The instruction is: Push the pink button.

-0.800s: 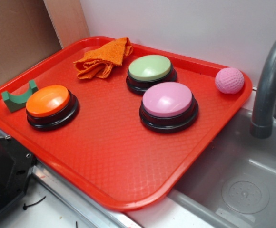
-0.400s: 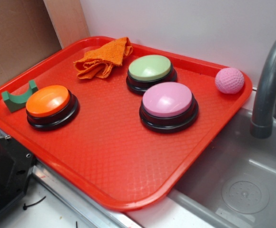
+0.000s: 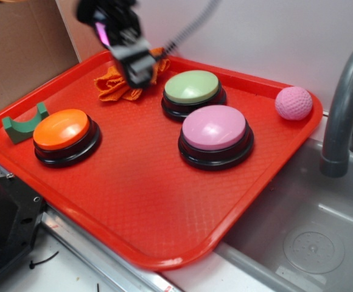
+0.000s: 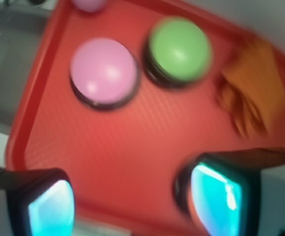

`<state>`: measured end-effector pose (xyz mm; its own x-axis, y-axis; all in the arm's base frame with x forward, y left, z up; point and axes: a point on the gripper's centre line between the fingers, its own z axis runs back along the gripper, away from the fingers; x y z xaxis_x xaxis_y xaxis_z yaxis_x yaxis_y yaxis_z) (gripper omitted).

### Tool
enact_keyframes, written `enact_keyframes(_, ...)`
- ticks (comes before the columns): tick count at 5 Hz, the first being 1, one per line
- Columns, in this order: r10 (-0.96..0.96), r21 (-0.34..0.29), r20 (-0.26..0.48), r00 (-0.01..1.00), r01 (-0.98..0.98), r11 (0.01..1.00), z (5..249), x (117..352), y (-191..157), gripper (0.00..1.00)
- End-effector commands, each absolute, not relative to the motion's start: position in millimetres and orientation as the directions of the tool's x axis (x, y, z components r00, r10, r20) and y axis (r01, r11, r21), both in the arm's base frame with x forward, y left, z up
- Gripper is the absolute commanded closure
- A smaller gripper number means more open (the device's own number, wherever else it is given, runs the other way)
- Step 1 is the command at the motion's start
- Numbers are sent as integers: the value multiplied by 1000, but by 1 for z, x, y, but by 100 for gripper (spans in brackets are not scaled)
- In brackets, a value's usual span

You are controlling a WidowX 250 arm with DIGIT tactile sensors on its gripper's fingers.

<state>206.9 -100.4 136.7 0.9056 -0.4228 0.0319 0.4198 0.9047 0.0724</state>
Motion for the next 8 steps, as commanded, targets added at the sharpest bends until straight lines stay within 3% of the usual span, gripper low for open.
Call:
enact_keyframes(1, -568, 116, 101, 817, 558, 822, 100, 245, -117, 0)
enact_keyframes(3, -615, 106, 100, 782, 606, 788, 73, 261, -126, 0)
enact_keyframes(4, -620, 62, 90, 779, 617, 784, 56, 260, -128, 0)
enact_keyframes(7, -597, 48, 65, 799, 595, 802, 70, 258, -120, 0)
enact_keyframes(8, -603, 20, 95, 792, 604, 797, 81, 256, -117, 0)
